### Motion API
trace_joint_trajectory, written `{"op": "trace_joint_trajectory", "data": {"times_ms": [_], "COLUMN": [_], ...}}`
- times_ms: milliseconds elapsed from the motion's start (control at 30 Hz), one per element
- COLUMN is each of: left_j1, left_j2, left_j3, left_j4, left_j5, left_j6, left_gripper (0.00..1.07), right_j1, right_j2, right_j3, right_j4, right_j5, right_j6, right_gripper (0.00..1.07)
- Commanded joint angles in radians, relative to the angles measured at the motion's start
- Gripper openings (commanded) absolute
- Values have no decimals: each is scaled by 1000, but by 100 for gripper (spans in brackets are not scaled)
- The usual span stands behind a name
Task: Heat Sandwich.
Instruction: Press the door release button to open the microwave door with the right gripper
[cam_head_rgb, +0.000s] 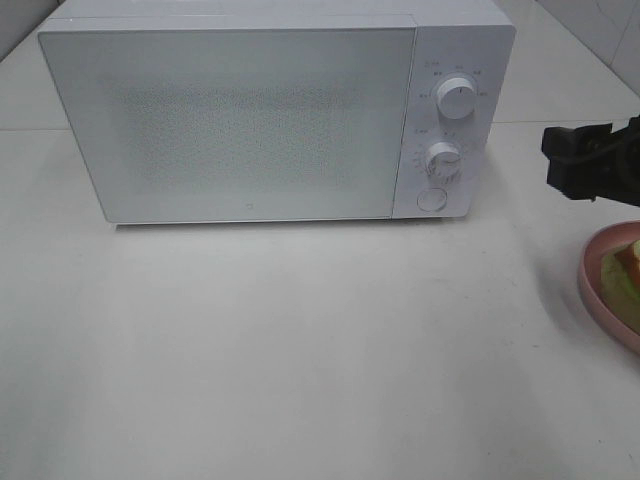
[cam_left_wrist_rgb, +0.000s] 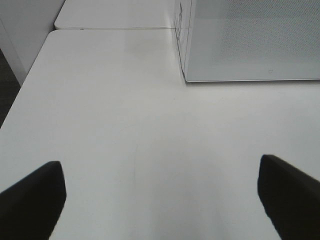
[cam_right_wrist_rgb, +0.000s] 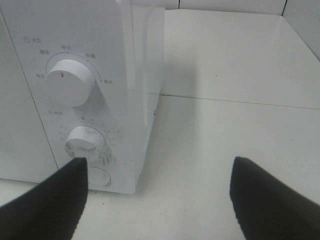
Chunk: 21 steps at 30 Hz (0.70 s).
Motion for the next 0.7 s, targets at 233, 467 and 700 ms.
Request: {"op": "trace_joint_trajectory", "data": {"times_ms": [233, 467, 700], "left_j1": [2, 2, 2], "left_j2": [-26, -26, -26], "left_j3": [2, 2, 2], "left_j4": [-1, -1, -1], "left_j5": [-3, -3, -3], "left_j6": [-1, -1, -1], "left_gripper": [98, 98, 98], "right_j1": [260, 445, 574], "right_j2": [170, 267, 337], "right_j3": [69, 71, 71], "right_j4": [343, 576, 644], "right_j5": [-320, -461, -538], "right_j6": [-149, -205, -206], "right_gripper": [76, 76, 76]}}
